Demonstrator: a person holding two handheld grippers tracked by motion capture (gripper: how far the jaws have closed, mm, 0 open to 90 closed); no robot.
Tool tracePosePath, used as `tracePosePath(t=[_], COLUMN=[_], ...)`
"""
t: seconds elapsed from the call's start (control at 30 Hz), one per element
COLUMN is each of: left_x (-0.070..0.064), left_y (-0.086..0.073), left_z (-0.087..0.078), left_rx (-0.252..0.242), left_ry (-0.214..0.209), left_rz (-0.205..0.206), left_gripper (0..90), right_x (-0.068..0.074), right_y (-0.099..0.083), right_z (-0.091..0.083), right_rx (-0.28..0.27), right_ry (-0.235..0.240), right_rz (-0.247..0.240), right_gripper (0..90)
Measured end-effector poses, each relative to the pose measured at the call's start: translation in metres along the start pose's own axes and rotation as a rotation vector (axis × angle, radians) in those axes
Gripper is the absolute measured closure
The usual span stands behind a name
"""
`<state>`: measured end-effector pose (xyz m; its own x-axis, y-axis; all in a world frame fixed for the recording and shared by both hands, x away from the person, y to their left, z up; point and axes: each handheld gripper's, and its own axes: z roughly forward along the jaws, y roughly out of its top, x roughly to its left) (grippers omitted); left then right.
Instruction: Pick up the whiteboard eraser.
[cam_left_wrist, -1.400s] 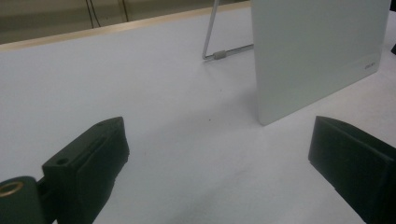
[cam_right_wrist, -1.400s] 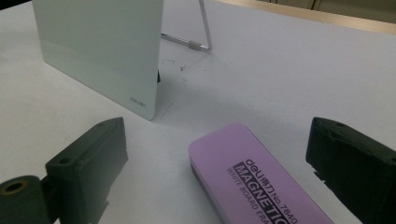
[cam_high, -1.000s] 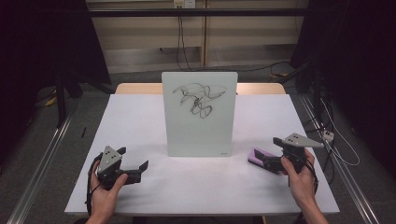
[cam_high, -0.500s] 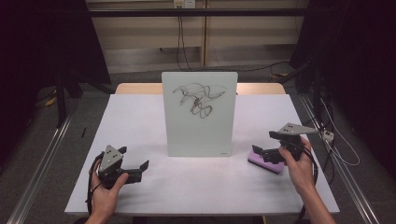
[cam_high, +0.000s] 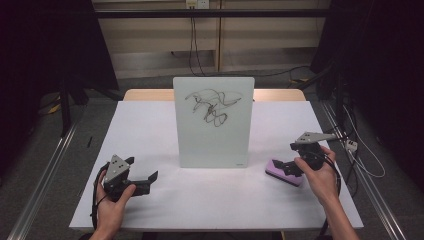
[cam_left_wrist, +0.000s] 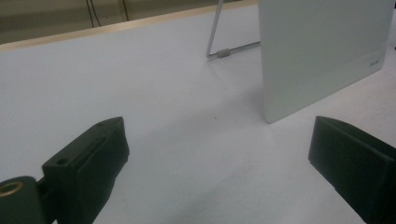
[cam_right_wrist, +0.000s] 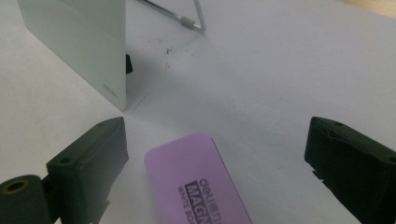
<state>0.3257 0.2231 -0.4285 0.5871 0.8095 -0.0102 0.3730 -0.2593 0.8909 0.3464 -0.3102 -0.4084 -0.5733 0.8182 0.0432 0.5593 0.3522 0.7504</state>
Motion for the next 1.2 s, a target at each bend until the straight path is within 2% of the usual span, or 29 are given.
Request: tracePosePath(t=[0.03, 0.1, 0.2, 0.27, 0.33, 0.4, 0.43, 0.53, 0.7, 0.8, 0.97, 1.1, 1.2], left_x=[-0.0002, 0.0009, 0.0015, 0.0021, 0.003, 0.0027, 0.0026, 0.0025, 0.0025, 0.003, 0.0021, 0.0018, 0.0015], left_y=[-0.0004, -0.0007, -0.001, -0.0013, -0.0017, -0.0018, -0.0017, -0.0021, -0.0026, -0.0024, -0.0023, -0.0017, -0.0023], left_z=[-0.0001, -0.0012, -0.0019, -0.0017, -0.0012, -0.0007, -0.0007, -0.0013, -0.0014, -0.0007, 0.0008, -0.0003, 0.0007], left_rx=[-0.002, 0.007, -0.002, -0.004, 0.004, 0.004, 0.003, 0.006, 0.001, 0.008, 0.007, 0.01, 0.007], left_ry=[0.0, -0.002, 0.003, -0.005, -0.008, -0.008, -0.009, -0.011, -0.013, -0.015, -0.021, -0.022, -0.022], left_rz=[-0.005, -0.001, -0.008, -0.025, -0.024, -0.028, -0.028, -0.024, -0.034, -0.025, -0.025, -0.015, -0.023], left_gripper=[4.7, 4.7, 4.7, 4.7, 4.7, 4.7, 4.7, 4.7, 4.7, 4.7, 4.7, 4.7, 4.7], right_x=[0.0004, 0.0, -0.0017, -0.0019, -0.0018, -0.0019, -0.0034, -0.0051, -0.0077, -0.0083, -0.0069, -0.0037, -0.0025], right_y=[-0.0006, -0.001, -0.0027, -0.0037, -0.004, -0.0041, -0.0044, -0.0054, -0.007, -0.0081, -0.0091, -0.0102, -0.0102], right_z=[0.0004, 0.0008, 0.0027, 0.0039, 0.0034, 0.0028, 0.0025, 0.0019, 0.0035, 0.0044, 0.0049, 0.0078, 0.0091], right_rx=[0.033, 0.041, 0.061, 0.078, 0.085, 0.096, 0.109, 0.124, 0.168, 0.193, 0.22, 0.254, 0.28], right_ry=[-0.003, -0.002, 0.027, 0.037, 0.049, 0.045, 0.044, 0.056, 0.059, 0.065, 0.087, 0.09, 0.083], right_rz=[-0.021, -0.021, -0.021, -0.041, -0.059, -0.064, -0.083, -0.076, -0.099, -0.112, -0.155, -0.197, -0.217], right_gripper=[6.3, 6.5, 7.3, 9.8, 9.7, 9.7, 9.8, 10.4, 14.2, 15.0, 19.9, 25.3, 26.2])
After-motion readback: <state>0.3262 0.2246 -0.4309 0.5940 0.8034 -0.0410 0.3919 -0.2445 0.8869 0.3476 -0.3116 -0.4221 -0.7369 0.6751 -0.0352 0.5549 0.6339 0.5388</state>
